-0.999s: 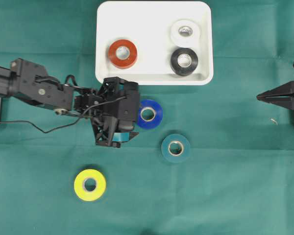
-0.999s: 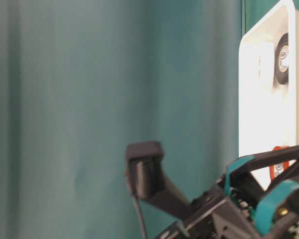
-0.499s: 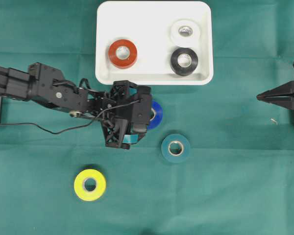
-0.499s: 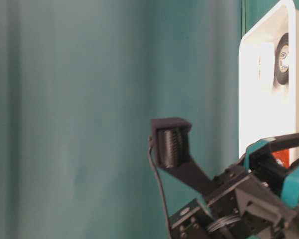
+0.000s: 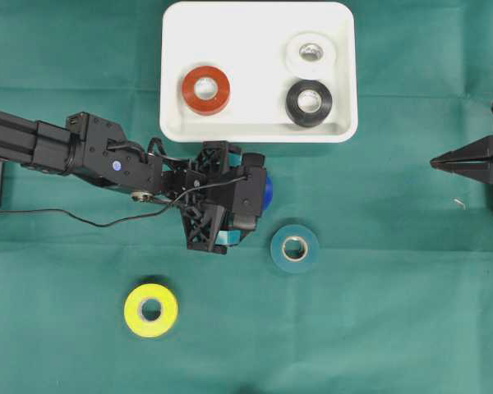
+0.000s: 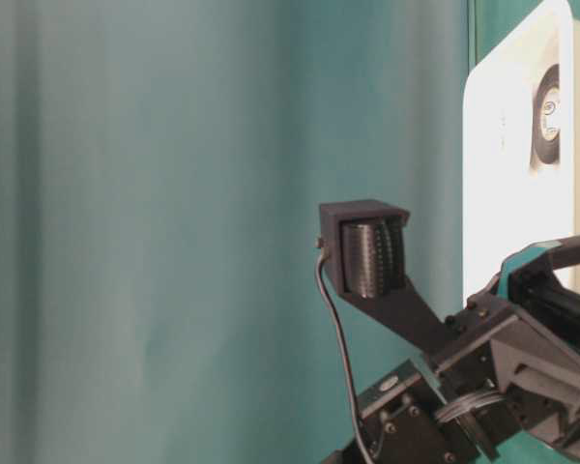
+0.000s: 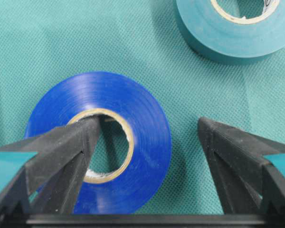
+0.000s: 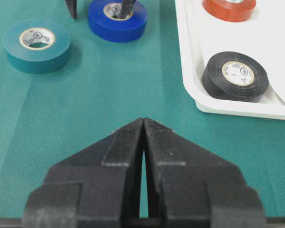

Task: Put the tape into the white case with the left arm.
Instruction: 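Lower the left gripper into the blue roll's hole and close, then lift the blue roll and carry it into the white case, then release the blue roll in the case and withdraw the left gripper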

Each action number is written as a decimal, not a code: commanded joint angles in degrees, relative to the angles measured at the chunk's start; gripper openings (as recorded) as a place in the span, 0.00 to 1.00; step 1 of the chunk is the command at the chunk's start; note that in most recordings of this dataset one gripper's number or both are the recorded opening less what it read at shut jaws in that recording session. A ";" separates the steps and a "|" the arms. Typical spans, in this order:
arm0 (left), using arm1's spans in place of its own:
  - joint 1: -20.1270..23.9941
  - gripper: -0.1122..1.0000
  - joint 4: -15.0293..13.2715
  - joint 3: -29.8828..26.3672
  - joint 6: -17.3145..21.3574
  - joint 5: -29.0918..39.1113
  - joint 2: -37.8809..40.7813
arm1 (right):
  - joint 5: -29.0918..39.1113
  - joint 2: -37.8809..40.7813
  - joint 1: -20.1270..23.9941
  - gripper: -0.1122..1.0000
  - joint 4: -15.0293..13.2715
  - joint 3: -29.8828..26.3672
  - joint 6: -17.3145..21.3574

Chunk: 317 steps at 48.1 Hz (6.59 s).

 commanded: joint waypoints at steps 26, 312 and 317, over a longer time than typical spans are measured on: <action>0.09 0.44 0.09 -0.44 -0.35 0.09 -0.62 | -0.70 0.44 -0.09 0.02 -0.09 -0.62 0.00; 2.02 1.00 -0.18 31.11 -1.85 -5.80 -45.88 | -0.79 0.35 -0.09 0.02 -0.09 -0.53 0.00; 1.93 1.00 -0.18 30.85 -1.85 -5.89 -45.44 | -0.88 0.35 -0.18 0.02 -0.09 -0.44 0.00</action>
